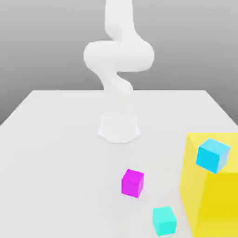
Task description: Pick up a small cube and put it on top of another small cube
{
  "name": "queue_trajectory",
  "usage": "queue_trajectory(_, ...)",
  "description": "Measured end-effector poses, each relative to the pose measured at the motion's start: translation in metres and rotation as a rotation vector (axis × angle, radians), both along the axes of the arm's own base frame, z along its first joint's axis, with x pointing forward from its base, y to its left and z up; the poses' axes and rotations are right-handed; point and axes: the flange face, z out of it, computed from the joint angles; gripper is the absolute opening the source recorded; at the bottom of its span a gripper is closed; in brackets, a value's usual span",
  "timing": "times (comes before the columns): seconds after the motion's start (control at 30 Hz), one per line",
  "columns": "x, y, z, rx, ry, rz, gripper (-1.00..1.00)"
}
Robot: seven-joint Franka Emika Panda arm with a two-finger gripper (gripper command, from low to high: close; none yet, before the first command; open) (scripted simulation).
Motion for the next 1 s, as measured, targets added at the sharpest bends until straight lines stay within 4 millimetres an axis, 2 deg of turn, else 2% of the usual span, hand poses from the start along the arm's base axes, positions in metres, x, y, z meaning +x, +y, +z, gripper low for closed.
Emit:
queue_trajectory(0.13,0.036,0.009,-0.099,0.06,0.147,-0.047,0.0)
queue_trajectory(0.2,0.044,0.014,-0.149,0.082,0.22,-0.073,0.0)
queue_trajectory(0.3,0.045,0.022,-0.224,0.106,0.33,-0.118,0.0)
queue_trajectory(0.43,0.025,0.032,-0.325,0.121,0.485,-0.189,0.0)
queue_trajectory(0.6,-0.034,0.038,-0.452,0.108,0.687,-0.3,0.0)
queue_trajectory(0.67,-0.041,0.039,-0.479,0.107,0.711,-0.314,0.0)
queue_trajectory(0.83,-0.046,0.04,-0.522,0.108,0.72,-0.317,0.0)
queue_trajectory(0.87,-0.047,0.04,-0.527,0.108,0.72,-0.318,-1.0)
queue_trajectory(1.0,-0.047,0.04,-0.527,0.108,0.719,-0.318,-1.0)
